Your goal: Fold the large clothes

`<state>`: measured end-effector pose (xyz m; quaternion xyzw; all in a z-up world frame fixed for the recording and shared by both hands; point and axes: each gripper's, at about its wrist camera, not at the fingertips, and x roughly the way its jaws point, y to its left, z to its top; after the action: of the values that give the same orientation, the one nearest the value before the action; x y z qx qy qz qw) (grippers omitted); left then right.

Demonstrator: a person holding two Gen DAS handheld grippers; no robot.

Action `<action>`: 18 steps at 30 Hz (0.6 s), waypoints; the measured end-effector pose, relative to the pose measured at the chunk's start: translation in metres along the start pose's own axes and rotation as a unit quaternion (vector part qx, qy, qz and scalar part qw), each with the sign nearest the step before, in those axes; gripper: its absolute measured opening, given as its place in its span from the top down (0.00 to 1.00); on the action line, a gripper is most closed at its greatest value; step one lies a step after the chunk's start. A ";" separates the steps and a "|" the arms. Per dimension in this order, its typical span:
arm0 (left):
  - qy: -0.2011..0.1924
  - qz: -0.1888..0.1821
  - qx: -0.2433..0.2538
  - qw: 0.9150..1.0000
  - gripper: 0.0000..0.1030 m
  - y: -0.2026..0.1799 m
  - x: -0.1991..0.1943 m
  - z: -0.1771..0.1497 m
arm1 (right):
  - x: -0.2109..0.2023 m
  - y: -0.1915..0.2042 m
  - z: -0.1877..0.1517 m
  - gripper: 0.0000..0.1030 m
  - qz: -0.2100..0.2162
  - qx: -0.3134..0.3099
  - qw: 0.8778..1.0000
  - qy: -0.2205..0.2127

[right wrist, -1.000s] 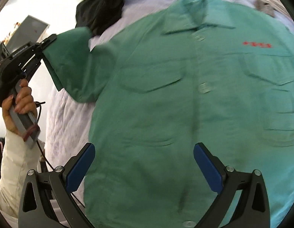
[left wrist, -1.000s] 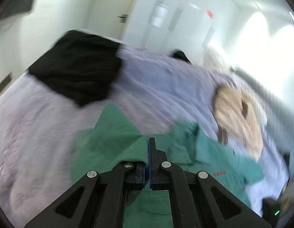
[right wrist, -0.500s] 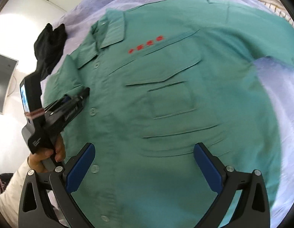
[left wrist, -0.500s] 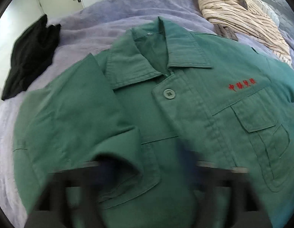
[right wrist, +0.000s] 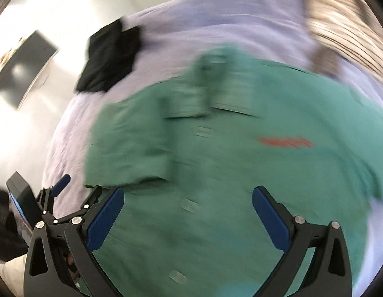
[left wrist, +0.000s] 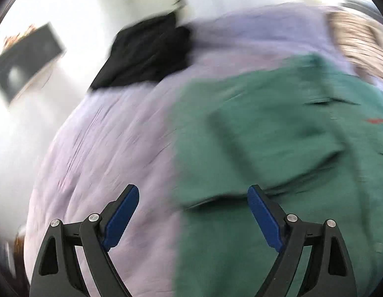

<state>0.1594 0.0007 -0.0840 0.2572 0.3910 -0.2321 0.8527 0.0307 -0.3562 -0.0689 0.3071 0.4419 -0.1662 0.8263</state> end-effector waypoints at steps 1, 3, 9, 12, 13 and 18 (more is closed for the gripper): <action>0.013 0.001 -0.015 1.000 0.12 0.009 0.009 -0.004 | 0.015 0.020 0.007 0.00 0.005 -0.021 1.000 0.002; 0.026 0.017 -0.030 0.999 0.12 0.017 0.023 -0.009 | 0.044 0.057 0.016 0.00 0.015 -0.054 0.998 0.008; 0.036 0.024 -0.090 0.995 0.12 0.031 0.046 -0.013 | 0.137 0.133 0.009 0.11 -0.063 -0.165 0.983 0.052; 0.038 0.021 -0.096 0.994 0.12 0.034 0.050 -0.018 | 0.152 0.130 0.005 0.83 -0.103 -0.174 0.978 0.061; 0.038 0.019 -0.097 0.994 0.12 0.034 0.051 -0.017 | 0.143 0.123 0.009 0.88 -0.100 -0.153 0.982 0.050; 0.040 0.008 -0.109 0.993 0.12 0.041 0.055 -0.014 | 0.064 0.048 0.023 0.88 -0.018 -0.004 0.999 -0.039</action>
<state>0.2085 0.0303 -0.1240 0.1749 0.4455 -0.1706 0.8613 0.1072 -0.3352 -0.0954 0.2891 0.4156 -0.1908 0.8410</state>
